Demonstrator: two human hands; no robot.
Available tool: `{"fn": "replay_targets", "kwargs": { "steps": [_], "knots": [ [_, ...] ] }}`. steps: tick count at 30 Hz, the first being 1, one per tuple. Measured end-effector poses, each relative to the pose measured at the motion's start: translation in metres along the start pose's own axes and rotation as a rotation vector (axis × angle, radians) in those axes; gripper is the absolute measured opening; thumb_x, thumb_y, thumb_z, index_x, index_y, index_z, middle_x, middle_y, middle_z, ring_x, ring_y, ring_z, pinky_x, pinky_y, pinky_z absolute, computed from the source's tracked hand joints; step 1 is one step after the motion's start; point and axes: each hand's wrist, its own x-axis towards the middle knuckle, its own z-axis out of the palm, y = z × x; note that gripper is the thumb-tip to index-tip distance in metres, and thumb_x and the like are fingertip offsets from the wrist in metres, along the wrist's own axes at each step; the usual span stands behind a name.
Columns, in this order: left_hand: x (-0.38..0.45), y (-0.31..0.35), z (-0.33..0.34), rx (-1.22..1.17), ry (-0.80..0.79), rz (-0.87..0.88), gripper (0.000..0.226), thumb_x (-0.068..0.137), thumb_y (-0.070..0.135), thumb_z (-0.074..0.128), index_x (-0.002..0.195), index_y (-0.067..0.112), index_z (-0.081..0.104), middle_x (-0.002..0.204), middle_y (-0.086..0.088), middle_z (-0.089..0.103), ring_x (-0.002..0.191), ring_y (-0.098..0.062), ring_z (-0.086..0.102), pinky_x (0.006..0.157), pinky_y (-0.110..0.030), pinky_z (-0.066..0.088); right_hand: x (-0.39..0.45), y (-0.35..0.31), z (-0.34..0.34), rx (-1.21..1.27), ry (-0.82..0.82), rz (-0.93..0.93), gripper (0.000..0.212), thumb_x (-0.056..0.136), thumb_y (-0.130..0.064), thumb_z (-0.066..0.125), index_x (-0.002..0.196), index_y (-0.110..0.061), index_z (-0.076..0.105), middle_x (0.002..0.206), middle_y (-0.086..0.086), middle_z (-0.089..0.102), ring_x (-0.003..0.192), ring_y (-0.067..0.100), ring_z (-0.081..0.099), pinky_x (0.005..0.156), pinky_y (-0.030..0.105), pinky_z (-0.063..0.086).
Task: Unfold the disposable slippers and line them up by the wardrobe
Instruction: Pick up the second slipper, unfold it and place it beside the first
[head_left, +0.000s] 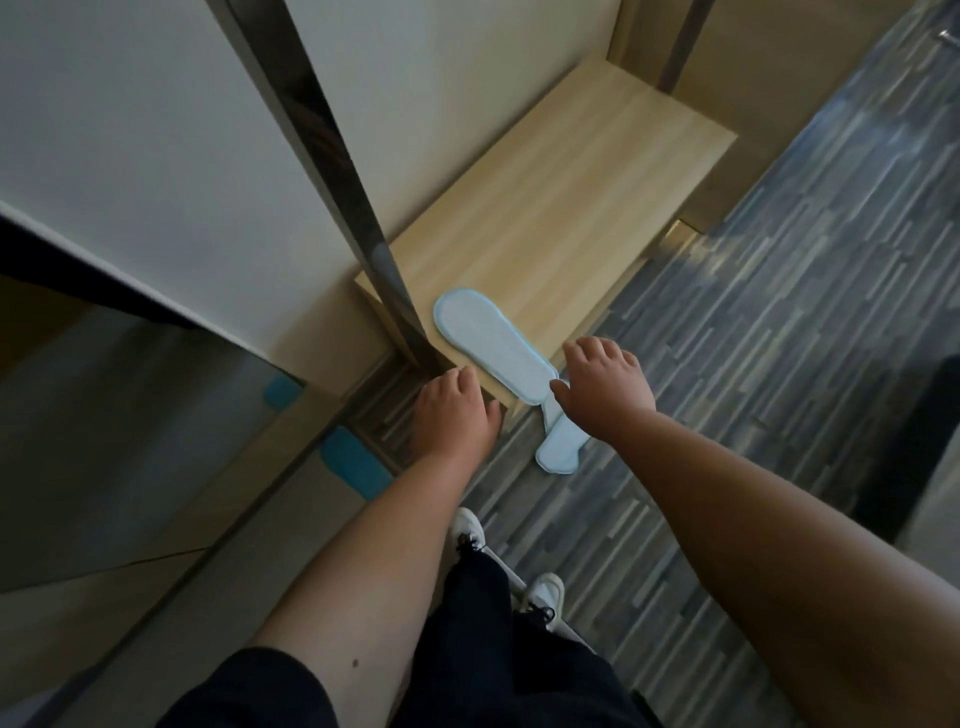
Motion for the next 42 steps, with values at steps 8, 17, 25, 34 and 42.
{"fn": "replay_targets", "kwargs": {
  "steps": [8,17,25,34,42],
  "knots": [
    [0.067,-0.027,0.044,0.036,0.007,0.000,0.054,0.089,0.037,0.051,0.133,0.006,0.041,0.139,-0.014,0.047,0.126,-0.029,0.045,0.106,-0.040,0.037,0.071,-0.003,0.036,0.016,-0.029,0.034,0.054,0.094,-0.044,0.043,0.138,-0.014,0.037,0.146,0.010,0.041,0.135,0.030,0.034,0.107,0.044,0.031],
    [0.114,-0.035,0.112,-0.168,-0.094,-0.241,0.045,0.090,0.035,0.049,0.125,0.007,0.044,0.131,-0.016,0.050,0.113,-0.032,0.051,0.087,-0.041,0.046,0.148,-0.008,0.105,0.057,-0.119,-0.022,0.051,0.093,-0.044,0.043,0.134,-0.013,0.040,0.138,0.012,0.045,0.126,0.033,0.041,0.099,0.047,0.038],
    [0.143,-0.027,0.149,-0.590,-0.157,-0.631,0.036,0.094,0.033,0.046,0.115,0.004,0.050,0.124,-0.019,0.058,0.112,-0.037,0.057,0.089,-0.042,0.049,0.184,-0.015,0.146,0.406,-0.216,0.220,0.045,0.092,-0.034,0.047,0.130,-0.010,0.044,0.127,0.012,0.049,0.107,0.035,0.054,0.076,0.036,0.040],
    [0.135,-0.035,0.138,-0.846,-0.126,-0.755,0.022,0.094,0.027,0.050,0.101,0.008,0.061,0.108,-0.015,0.068,0.092,-0.028,0.060,0.074,-0.030,0.041,0.161,-0.008,0.125,0.836,-0.318,0.411,0.023,0.089,-0.021,0.054,0.091,-0.002,0.067,0.084,0.017,0.068,0.082,0.036,0.065,0.075,0.046,0.056],
    [0.088,-0.016,0.051,-0.888,-0.133,-0.559,0.025,0.093,0.028,0.053,0.104,0.009,0.062,0.108,-0.014,0.068,0.099,-0.030,0.061,0.085,-0.035,0.047,0.092,-0.009,0.040,0.893,-0.267,0.457,0.011,0.089,-0.022,0.060,0.085,-0.014,0.068,0.083,0.012,0.071,0.084,0.031,0.068,0.083,0.050,0.056]
  ]
}}
